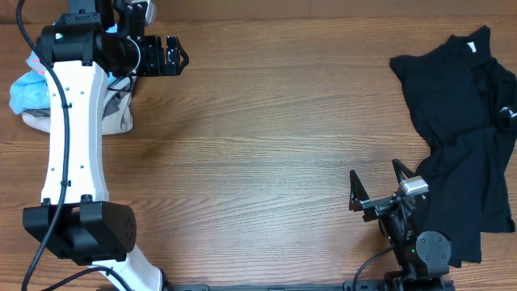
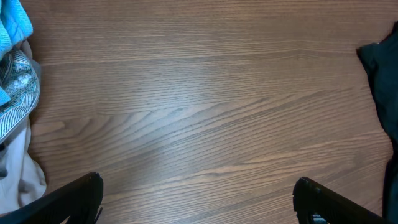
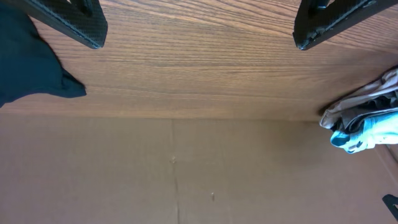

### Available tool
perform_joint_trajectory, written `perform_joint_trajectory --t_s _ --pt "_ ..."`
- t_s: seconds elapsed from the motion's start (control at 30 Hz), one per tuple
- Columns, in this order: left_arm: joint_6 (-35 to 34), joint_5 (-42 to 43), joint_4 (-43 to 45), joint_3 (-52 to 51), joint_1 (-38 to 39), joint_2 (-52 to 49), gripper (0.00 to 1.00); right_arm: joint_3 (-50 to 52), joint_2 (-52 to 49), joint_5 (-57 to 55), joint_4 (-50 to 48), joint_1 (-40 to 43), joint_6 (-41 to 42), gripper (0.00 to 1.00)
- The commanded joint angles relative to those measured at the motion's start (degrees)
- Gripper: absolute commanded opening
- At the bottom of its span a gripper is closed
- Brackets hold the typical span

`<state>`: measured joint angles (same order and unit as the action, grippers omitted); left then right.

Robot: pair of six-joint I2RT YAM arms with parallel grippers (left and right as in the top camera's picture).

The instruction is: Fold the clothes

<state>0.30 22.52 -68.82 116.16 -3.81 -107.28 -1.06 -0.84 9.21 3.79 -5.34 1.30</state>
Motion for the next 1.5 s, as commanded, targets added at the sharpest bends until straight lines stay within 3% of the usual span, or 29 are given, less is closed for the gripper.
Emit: perform_joint_trajectory --t_s 0.0,0.2,0.4,0.53,0.73,1.0,1.23,1.4,1.47 --pt "-0.48 0.85 0.02 0.28 0.13 -0.72 1.00 0.61 0.68 0.46 -0.20 -0.07 0.20 1.00" --pt "-0.07 -2.64 -1.31 0.28 0.09 3.34 1.00 0.61 0.68 0.46 -0.20 -0.07 0.20 1.00" --pt "1.01 -3.26 1.42 -1.66 0.09 13.79 1.00 0.61 0.68 0.46 -0.20 -0.07 0.20 1.00" --pt "0.96 -3.04 14.99 -20.39 0.09 30.27 1.00 0.61 0.68 0.46 -0.20 -0.07 0.20 1.00" --pt "1.01 -3.65 33.75 -57.22 0.07 56.61 1.00 0.61 0.68 0.46 -0.20 -0.07 0.20 1.00" --pt "-0.79 -2.54 55.95 -93.90 -0.83 85.94 1.00 0.61 0.68 0.46 -0.20 -0.07 0.20 1.00" --pt "-1.79 -3.08 66.05 -110.51 -0.83 98.05 1.00 0.61 0.68 0.46 -0.20 -0.07 0.20 1.00" --pt "-1.66 -3.48 69.72 -115.49 -0.83 101.88 1.00 0.61 0.68 0.46 -0.20 -0.07 0.20 1.00" --pt "-1.51 -4.00 67.28 -115.89 -0.94 104.08 1.00 0.61 0.68 0.46 -0.20 -0.07 0.20 1.00"
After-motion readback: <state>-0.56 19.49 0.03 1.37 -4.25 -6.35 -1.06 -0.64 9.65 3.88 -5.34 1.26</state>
